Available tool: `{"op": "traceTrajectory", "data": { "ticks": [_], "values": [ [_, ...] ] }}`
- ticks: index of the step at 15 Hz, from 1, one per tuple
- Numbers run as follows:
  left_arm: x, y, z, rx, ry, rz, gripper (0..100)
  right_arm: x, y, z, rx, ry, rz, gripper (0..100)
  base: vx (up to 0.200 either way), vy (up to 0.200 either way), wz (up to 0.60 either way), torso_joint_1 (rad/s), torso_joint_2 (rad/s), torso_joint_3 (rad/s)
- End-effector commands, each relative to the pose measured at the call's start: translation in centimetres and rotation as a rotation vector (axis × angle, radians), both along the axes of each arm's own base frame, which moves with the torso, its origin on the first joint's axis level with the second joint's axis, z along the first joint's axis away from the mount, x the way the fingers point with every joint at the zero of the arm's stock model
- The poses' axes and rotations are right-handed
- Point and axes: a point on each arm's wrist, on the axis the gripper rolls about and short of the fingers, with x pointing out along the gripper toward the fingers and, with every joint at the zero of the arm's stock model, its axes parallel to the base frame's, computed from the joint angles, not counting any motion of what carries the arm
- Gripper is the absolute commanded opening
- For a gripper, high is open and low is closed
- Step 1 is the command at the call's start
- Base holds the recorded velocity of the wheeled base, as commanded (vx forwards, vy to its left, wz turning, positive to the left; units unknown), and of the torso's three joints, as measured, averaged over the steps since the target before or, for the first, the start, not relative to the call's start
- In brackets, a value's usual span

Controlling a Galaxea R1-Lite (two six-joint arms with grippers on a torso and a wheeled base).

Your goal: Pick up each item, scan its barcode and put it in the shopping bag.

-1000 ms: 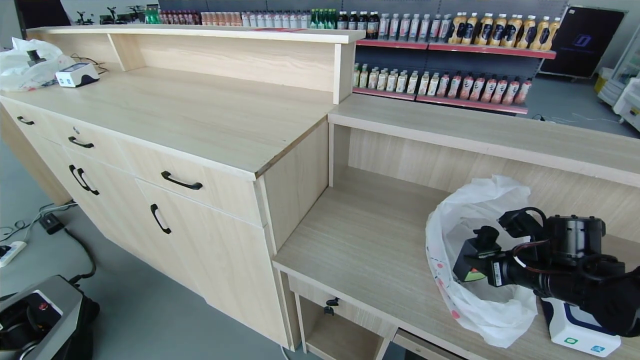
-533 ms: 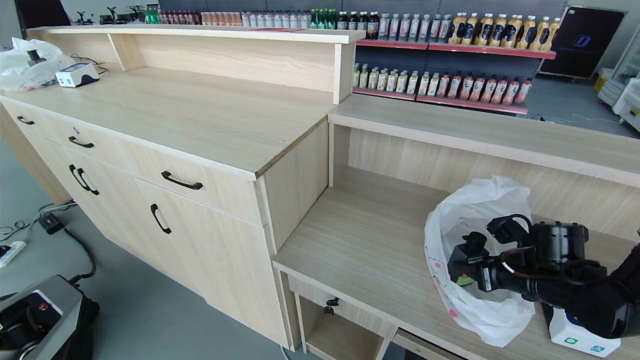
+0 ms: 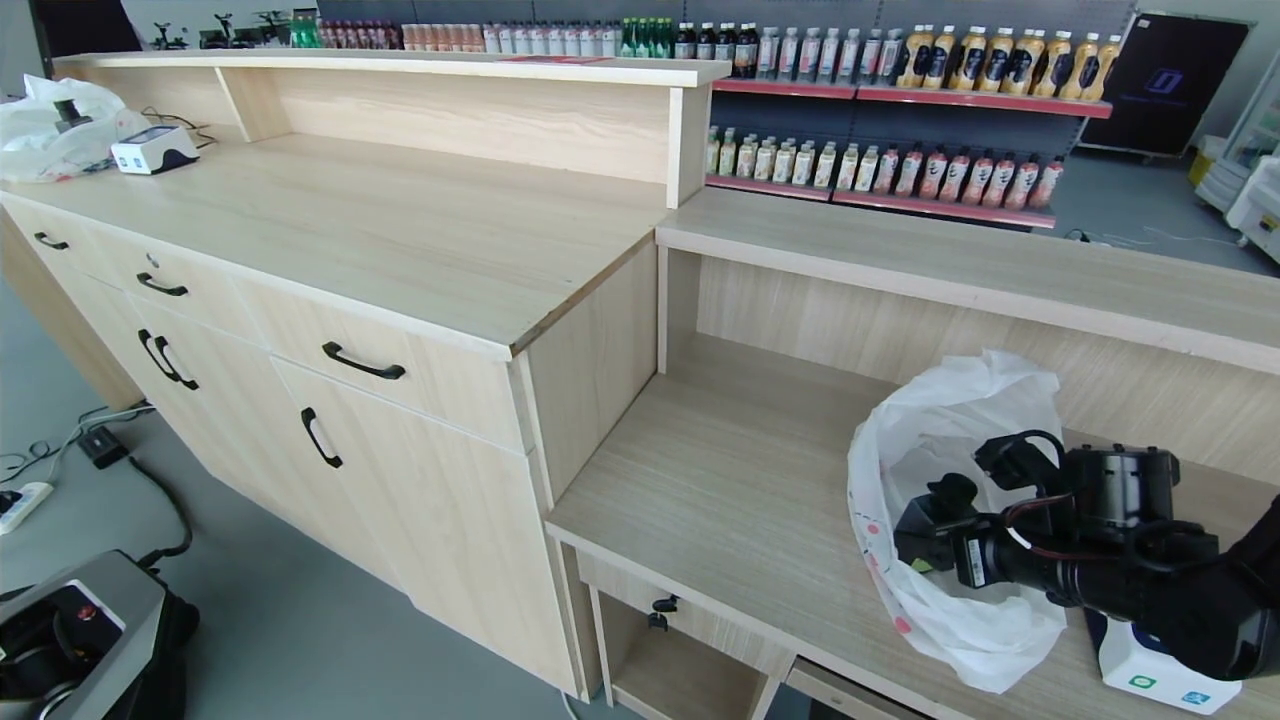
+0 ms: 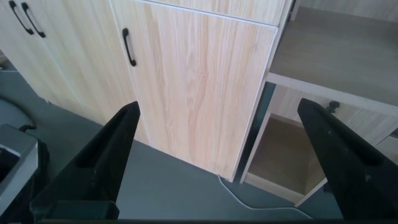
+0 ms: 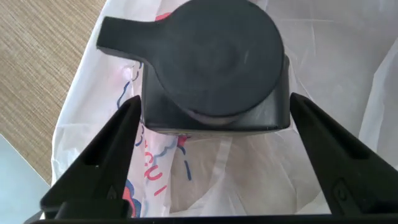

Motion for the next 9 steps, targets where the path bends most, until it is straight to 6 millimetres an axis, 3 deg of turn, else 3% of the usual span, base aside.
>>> {"op": "traceTrajectory", "data": {
  "ticks": [1,4,5,7,9],
  "values": [
    [0.0,0.0,0.0,0.000,0.001,0.000,100,-0.6,-0.1,2.3,-0.001,-0.064,0.000,100,0.000,0.000,0.00,0.000,0.00,0.000],
    [0.0,0.0,0.0,0.000,0.001,0.000,100,-2.2,-0.2,5.5,-0.003,-0.126,-0.005,100,0.000,0.000,0.00,0.000,0.00,0.000],
    [0.0,0.0,0.0,0.000,0.001,0.000,100,-4.1,-0.2,8.6,-0.004,-0.208,-0.002,100,0.000,0.000,0.00,0.000,0.00,0.000],
    [0.0,0.0,0.0,0.000,0.001,0.000,100,-8.1,-0.8,12.7,-0.021,-0.336,-0.022,100,0.000,0.000,0.00,0.000,0.00,0.000],
    [0.0,0.0,0.0,0.000,0.001,0.000,100,-11.3,-3.0,14.2,-0.197,-0.388,-0.088,100,0.000,0.000,0.00,0.000,0.00,0.000]
  ]
}}
